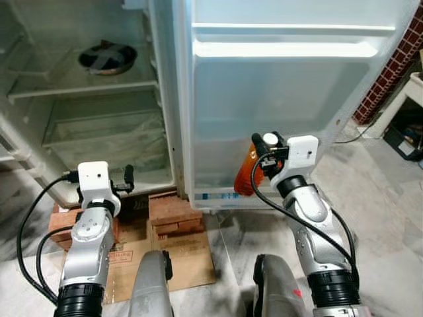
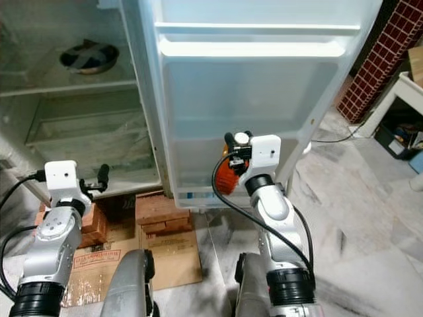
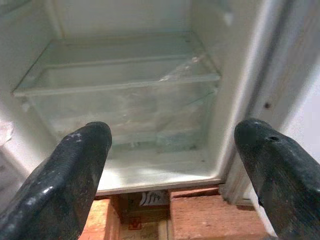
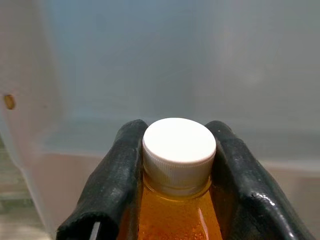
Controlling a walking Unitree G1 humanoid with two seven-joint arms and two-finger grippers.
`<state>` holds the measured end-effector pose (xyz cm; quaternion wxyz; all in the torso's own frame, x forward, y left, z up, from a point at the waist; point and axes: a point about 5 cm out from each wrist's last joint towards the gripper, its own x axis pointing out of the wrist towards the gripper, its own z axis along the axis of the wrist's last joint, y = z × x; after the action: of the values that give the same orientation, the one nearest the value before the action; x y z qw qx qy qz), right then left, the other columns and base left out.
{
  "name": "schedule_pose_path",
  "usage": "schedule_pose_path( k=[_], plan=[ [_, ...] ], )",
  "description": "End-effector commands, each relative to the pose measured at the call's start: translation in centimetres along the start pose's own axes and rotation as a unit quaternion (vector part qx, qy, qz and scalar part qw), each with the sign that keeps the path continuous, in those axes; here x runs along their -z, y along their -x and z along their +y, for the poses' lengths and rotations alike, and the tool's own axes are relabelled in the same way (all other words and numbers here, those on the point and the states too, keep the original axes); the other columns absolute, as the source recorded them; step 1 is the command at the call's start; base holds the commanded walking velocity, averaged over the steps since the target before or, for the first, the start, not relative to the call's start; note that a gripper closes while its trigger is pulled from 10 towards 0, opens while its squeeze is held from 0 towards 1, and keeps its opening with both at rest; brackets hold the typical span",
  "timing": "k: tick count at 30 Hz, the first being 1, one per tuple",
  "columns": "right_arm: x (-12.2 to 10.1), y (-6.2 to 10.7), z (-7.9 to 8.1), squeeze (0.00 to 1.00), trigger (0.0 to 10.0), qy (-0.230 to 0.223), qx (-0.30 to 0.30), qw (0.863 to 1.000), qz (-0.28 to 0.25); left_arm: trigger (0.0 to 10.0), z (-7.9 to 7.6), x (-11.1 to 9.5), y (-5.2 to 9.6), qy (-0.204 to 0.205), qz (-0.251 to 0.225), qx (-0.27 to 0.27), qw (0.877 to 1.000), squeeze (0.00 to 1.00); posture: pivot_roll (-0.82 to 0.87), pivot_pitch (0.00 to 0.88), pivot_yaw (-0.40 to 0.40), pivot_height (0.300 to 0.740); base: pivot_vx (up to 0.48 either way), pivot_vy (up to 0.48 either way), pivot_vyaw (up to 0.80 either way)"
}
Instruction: Restocking fridge
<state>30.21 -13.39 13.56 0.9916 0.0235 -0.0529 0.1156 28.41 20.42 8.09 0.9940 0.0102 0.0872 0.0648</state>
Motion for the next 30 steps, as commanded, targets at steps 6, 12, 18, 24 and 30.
schedule_pose_path(
  k=[6, 12, 18, 24, 30],
  plan=[
    [-0.8, -0.1, -0.6, 0.00, 10.0, 0.004, 0.012, 1.000, -0.020, 10.0, -0.7, -0.4, -0.2, -0.002, -0.006, 0.015, 1.000, 0.00, -0.02, 0.041, 0.012, 0.575, 0.326, -0.349, 0.00],
    [-0.8, 0.0, -0.7, 0.00, 10.0, 0.006, 0.014, 1.000, -0.020, 10.0, -0.6, -0.4, -0.1, 0.012, -0.009, 0.008, 1.000, 0.00, -0.02, 0.038, 0.012, 0.575, 0.205, -0.188, 0.00],
    [-0.7, 0.2, -0.7, 0.00, 10.0, 0.007, 0.015, 1.000, -0.018, 10.0, -0.4, -0.4, -0.1, 0.012, -0.011, 0.005, 1.000, 0.00, -0.02, 0.037, 0.013, 0.575, 0.000, 0.000, 0.00],
    [-0.6, 0.2, -0.6, 0.00, 10.0, 0.006, 0.012, 1.000, -0.017, 10.0, -0.1, -0.3, 0.0, 0.008, -0.009, -0.012, 1.000, 0.00, -0.02, 0.037, 0.011, 0.575, 0.000, 0.000, 0.00],
    [-0.4, 0.3, 0.1, 0.00, 10.0, -0.001, -0.002, 1.000, -0.016, 10.0, 1.2, 0.8, 2.1, 0.002, 0.018, 0.000, 1.000, 0.00, -0.01, 0.067, 0.028, 0.575, 0.000, 0.000, 0.00]
  ],
)
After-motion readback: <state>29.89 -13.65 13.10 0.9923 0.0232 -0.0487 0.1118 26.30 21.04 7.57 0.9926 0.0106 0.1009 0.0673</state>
